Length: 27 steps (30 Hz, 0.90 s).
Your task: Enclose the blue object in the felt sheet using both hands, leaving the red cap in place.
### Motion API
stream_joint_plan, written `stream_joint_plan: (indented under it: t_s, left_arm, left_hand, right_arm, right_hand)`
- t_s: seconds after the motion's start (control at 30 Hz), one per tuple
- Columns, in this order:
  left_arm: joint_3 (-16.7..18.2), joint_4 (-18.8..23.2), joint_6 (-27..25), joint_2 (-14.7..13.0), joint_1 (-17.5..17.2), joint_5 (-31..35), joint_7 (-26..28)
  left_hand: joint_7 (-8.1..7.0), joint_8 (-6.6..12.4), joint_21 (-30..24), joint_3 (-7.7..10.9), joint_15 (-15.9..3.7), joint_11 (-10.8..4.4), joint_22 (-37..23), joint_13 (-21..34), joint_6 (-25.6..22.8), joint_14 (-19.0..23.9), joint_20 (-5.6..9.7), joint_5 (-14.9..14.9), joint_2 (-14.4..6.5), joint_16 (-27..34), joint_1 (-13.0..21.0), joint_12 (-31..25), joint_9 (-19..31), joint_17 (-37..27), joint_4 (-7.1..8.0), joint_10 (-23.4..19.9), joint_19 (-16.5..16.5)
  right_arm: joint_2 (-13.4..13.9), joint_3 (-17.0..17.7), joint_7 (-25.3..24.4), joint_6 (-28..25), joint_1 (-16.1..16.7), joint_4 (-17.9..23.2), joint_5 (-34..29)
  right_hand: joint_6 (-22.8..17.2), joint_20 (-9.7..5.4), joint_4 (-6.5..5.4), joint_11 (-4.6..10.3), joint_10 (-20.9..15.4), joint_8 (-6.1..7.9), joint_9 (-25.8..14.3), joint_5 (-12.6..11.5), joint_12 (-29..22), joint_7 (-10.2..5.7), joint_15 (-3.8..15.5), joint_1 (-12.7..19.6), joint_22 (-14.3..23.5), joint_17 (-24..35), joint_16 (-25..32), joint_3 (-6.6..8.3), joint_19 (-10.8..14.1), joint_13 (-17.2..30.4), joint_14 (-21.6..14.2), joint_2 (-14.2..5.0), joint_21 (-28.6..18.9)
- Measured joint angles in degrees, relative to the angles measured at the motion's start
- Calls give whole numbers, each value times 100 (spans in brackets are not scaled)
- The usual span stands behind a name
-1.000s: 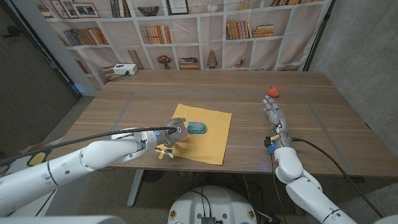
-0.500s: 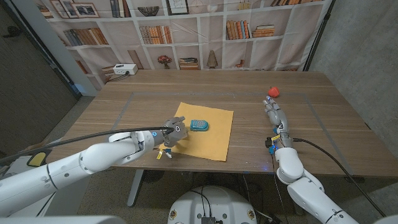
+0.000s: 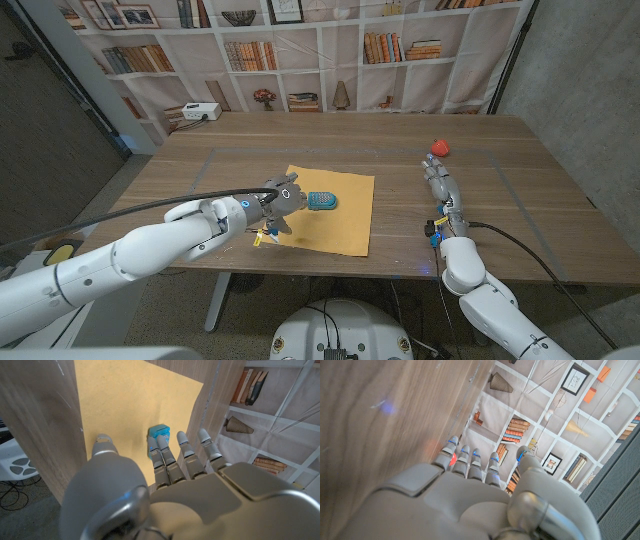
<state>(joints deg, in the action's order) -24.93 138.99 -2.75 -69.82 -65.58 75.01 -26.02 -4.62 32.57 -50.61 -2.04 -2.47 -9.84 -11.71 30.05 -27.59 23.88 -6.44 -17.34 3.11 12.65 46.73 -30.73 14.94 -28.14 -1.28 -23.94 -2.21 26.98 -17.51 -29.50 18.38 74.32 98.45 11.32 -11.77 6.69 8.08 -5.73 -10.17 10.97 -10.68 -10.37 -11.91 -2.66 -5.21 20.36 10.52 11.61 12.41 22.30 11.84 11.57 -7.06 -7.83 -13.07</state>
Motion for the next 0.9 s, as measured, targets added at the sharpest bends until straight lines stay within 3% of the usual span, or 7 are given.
stream_joint_plan:
  t_s: [0.13,0.23,0.53,0.8,0.9]
  left_arm:
    - [94,171,28,-69,-19,-208,-221]
    - [136,311,158,-104,-17,-395,-616]
    - [36,390,365,-46,-10,112,-986]
    - [-166,87,427,96,-46,763,-956]
    - [-216,-18,428,139,-48,804,-946]
  left_hand:
    - [-31,50,0,-70,-19,-29,0,41,-25,-10,-21,-49,119,0,119,-23,38,0,-70,-26,21]
    - [-141,50,44,-111,-4,-47,0,65,139,-138,-40,-88,202,-45,203,-7,38,-14,-111,115,40]
    - [-31,-88,69,-147,9,2,-1,117,787,-510,20,-244,116,-89,420,193,91,-61,-181,666,143]
    - [21,-381,92,-147,12,124,-1,170,1525,-772,41,-365,18,-89,518,281,50,-119,-181,1152,204]
    - [54,-402,104,-147,13,166,-1,177,1596,-812,41,-393,-5,-89,540,282,47,-123,-181,1194,204]
  right_arm:
    - [-23,-2,-38,43,13,-13,0]
    - [-52,-1,-70,85,62,-23,0]
    - [-99,23,-100,226,166,-61,13]
    - [-124,57,-117,309,243,-70,27]
    - [-126,59,-118,319,249,-71,32]
  right_hand:
    - [0,0,-24,0,0,0,0,0,0,0,32,-5,0,0,0,24,0,0,-32,-51,0]
    - [0,0,-24,31,-31,0,0,0,0,0,31,-7,0,0,0,24,0,0,-31,-54,0]
    - [0,0,-25,31,-30,0,0,0,0,0,31,-9,0,-1,0,24,0,0,-31,-52,0]
    - [0,0,-24,31,-30,0,0,0,0,0,31,-9,0,-1,0,24,0,0,-31,-52,0]
    - [0,0,-24,31,-30,0,0,0,0,0,31,-9,0,-1,0,24,0,0,-31,-52,0]
